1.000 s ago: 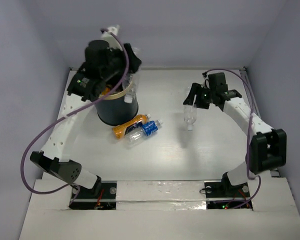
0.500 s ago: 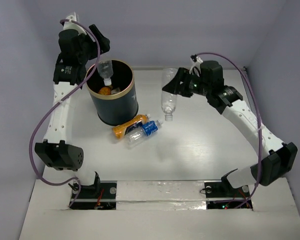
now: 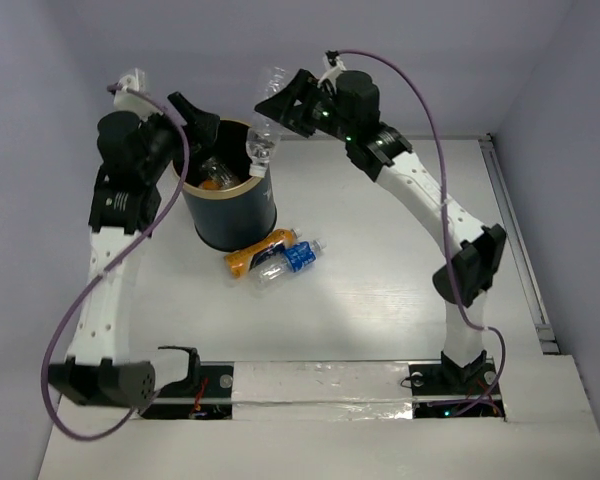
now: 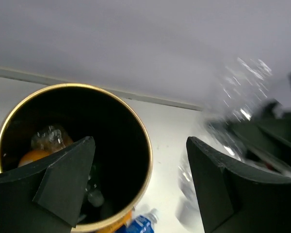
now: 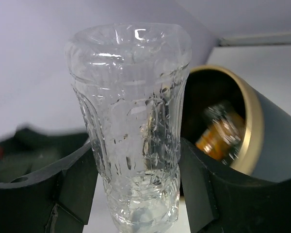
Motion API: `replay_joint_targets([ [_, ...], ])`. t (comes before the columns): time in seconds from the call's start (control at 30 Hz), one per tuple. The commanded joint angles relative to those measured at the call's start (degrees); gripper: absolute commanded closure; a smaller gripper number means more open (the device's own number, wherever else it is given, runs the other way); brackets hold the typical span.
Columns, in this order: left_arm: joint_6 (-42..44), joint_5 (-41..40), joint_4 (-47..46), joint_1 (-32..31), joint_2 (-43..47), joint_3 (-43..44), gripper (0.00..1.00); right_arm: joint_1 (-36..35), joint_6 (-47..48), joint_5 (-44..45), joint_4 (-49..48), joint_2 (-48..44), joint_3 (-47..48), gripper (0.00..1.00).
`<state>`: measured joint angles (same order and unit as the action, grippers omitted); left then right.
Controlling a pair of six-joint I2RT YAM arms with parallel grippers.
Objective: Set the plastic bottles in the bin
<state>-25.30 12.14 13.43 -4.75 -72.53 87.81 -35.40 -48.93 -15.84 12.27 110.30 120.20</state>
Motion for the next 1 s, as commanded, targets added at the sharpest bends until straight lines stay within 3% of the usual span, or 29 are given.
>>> replay_joint_targets([
  [0.0, -1.94, 2.45, -4.2, 0.36, 8.8, -7.28, 0.28, -2.56, -5.55, 5.54, -6.91, 5.52, 11.68, 0.33],
  [0.1, -2.04, 2.19, -2.02, 0.36, 14.95, -15.46, 0.32, -4.23, -5.13, 9.58, -4.38, 12.9, 21.6, 0.32],
  [0.23, -1.42, 2.36, 1.77, 0.36, 19.79, -24.42, 0.33, -5.38, -3.11, 12.4, -1.99, 18.89, 26.74, 0.28],
  [0.33, -2.21, 4.11, 2.39, -0.16, 22.43, -29.79, 0.36, -5.38, -1.36, 13.28, -0.94, 19.69, 25.96, 0.18],
  [0.53, -2.39, 5.09, 3.09, -3.59, 23.22, -34.1, 0.34, -6.97, 5.32, 14.78, 2.75, 17.24, 24.12, 0.1],
  [0.67, -0.89, 4.83, 1.78, -9.9, 22.35, -36.56, 0.31, -7.49, 7.7, 15.83, 1.71, 10.93, 17.1, 0.09],
  [0.7, -0.63, 3.17, 1.6, -15.49, 21.82, -36.57, 0.3, -7.49, 7.88, 17.31, 0.14, 9.42, 13.78, 0.08],
  [0.83, -0.63, -5.18, 1.25, -27.38, 17.96, -36.66, 0.28, -7.49, 11.29, 17.77, 3.09, 5.54, 13.82, 0.02],
  [0.97, -1.16, -8.53, 0.46, -30.58, 13.83, -36.84, 0.25, -7.49, 14.91, 17.25, 8.56, 3.7, 13.06, 0.0],
])
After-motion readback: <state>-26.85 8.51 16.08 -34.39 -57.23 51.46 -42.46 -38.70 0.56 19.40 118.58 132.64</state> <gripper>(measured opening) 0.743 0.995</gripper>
